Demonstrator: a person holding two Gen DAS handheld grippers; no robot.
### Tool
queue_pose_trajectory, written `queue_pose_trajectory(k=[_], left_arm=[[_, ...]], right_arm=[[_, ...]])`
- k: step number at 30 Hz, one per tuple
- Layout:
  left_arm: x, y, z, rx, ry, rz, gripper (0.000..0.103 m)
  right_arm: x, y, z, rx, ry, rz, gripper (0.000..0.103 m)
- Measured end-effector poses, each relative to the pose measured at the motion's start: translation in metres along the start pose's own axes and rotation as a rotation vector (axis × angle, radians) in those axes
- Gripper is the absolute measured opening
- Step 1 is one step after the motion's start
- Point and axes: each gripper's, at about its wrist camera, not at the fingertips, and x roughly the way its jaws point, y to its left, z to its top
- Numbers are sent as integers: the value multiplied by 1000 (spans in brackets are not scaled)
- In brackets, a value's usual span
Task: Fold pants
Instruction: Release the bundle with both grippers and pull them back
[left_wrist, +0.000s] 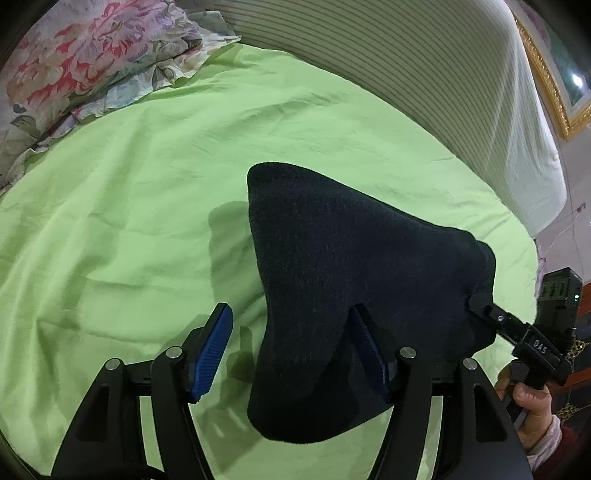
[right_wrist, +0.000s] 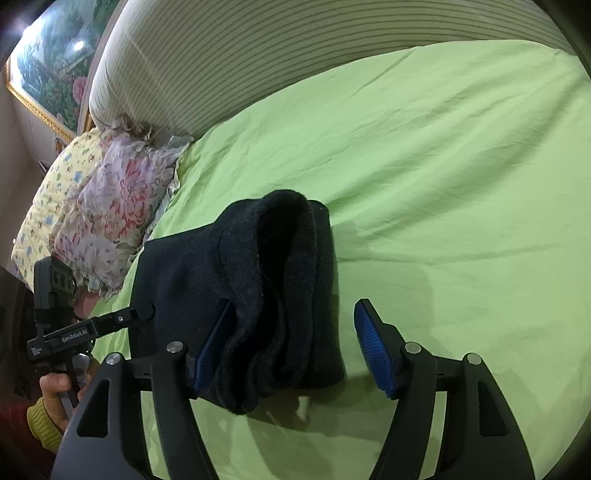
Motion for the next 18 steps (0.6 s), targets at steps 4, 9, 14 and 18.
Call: queue_pose_trajectory(k=[4, 9, 14, 18], left_arm=[[-10, -8, -7, 44, -16, 63, 74], [-18, -14, -18, 64, -25, 103, 78], [-30, -20, -33, 67, -54, 122, 81], [-43, -24, -47, 68, -90, 140, 82]], right_arm=[[-7, 1, -2, 10, -23, -11, 69], [-16, 12, -5, -11, -50, -21, 70], [-30, 31, -13, -50, -82, -28, 78], [-37, 49, -24, -116, -99, -61, 81]])
